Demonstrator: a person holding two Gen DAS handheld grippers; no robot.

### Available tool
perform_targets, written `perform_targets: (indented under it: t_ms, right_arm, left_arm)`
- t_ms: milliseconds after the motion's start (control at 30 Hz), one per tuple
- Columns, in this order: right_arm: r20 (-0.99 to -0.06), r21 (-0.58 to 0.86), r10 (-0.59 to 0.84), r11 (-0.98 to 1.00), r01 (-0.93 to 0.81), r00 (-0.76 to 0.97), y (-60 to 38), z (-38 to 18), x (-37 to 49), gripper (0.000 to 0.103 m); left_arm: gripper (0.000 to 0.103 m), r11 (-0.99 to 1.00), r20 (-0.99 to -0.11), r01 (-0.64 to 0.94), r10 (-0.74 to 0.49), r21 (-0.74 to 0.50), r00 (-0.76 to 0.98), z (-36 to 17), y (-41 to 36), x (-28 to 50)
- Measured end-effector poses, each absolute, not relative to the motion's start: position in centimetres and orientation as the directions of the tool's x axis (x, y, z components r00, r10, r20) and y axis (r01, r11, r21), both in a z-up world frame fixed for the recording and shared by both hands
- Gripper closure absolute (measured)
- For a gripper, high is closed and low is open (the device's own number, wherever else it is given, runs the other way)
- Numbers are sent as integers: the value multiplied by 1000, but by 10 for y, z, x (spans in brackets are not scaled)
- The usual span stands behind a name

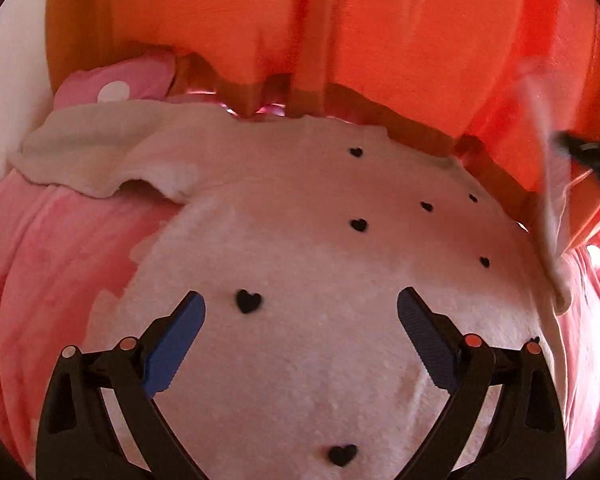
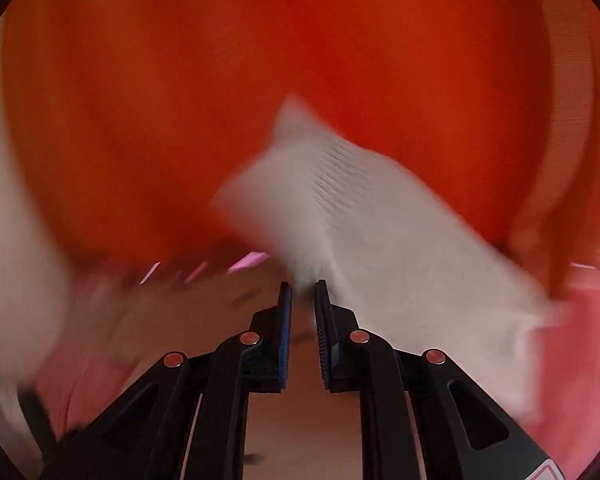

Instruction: Fold small clothes

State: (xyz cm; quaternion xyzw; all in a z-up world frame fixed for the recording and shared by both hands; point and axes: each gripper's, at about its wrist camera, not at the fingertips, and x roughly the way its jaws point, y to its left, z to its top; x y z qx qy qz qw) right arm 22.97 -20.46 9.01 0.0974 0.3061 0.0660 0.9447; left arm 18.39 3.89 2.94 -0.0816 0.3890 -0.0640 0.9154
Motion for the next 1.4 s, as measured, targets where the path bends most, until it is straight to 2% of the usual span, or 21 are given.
perform_targets:
  t_ms: [100,167,300,367,433,533,667,800,900,967,1000,1033,1100,1167,1267,1300,1400]
  right_arm:
    - [-670,225,202,972,-63,714,-163,41,243,86]
    - [-698,228,177,973,-18,694,-169,28,232,78]
    - [-735,194,18,964,184,678,-229,27,202,63]
    - [-745,262,-3,919,296,667,-269,24,184,56]
    - [-772,368,9,822,435,636,-310,15,156,54]
    - [-756,476,12,696,537,654,-346,12,136,54]
    - [-734,505,8,674,539,679,-357,14,127,53]
    - [-736,495,20,697,519,676,-352,14,135,48]
    - [-748,489,39,707,510,663,-351,10,145,48]
    - [-750,497,56,705,506,659,-352,7,147,48]
    - [-751,502,67,705,502,657,-352,6,148,48]
    - [-751,504,73,706,497,657,-353,5,149,48]
    - [-752,500,71,710,496,655,-355,4,148,47]
    - [-754,503,74,705,501,653,-360,2,147,47]
    - [-752,531,106,681,503,650,-367,-6,148,47]
    - [-753,543,129,676,498,646,-368,-10,152,47]
    - [-762,565,177,653,505,623,-373,-25,164,47]
  left_arm:
    - [8,972,-718,25,-191,-235,669,22,54,193]
    - [8,964,-724,-2,-199,-267,660,18,65,200]
    - [8,946,-725,-5,-246,-325,643,14,73,215]
    - [8,930,-718,2,-285,-367,635,14,71,221]
    - [8,910,-703,25,-337,-413,627,17,64,227]
    - [7,893,-681,74,-390,-444,620,24,41,237]
    - [7,876,-695,107,-443,-470,566,21,-13,276]
    - [9,841,-745,41,-499,-539,442,-10,-61,322]
    - [28,840,-754,-14,-480,-542,448,-16,-76,335]
    - [97,828,-744,3,-505,-560,439,-15,-80,342]
    - [94,767,-689,25,-590,-642,420,-16,-77,346]
    - [95,726,-650,18,-627,-688,430,-13,-70,347]
    - [96,702,-608,29,-635,-711,477,2,-52,344]
    - [103,715,-587,56,-613,-697,528,17,-35,340]
    - [103,792,-614,35,-500,-610,611,26,1,332]
    - [103,815,-652,9,-470,-579,595,16,10,334]
    - [103,811,-704,-47,-475,-583,528,-13,15,334]
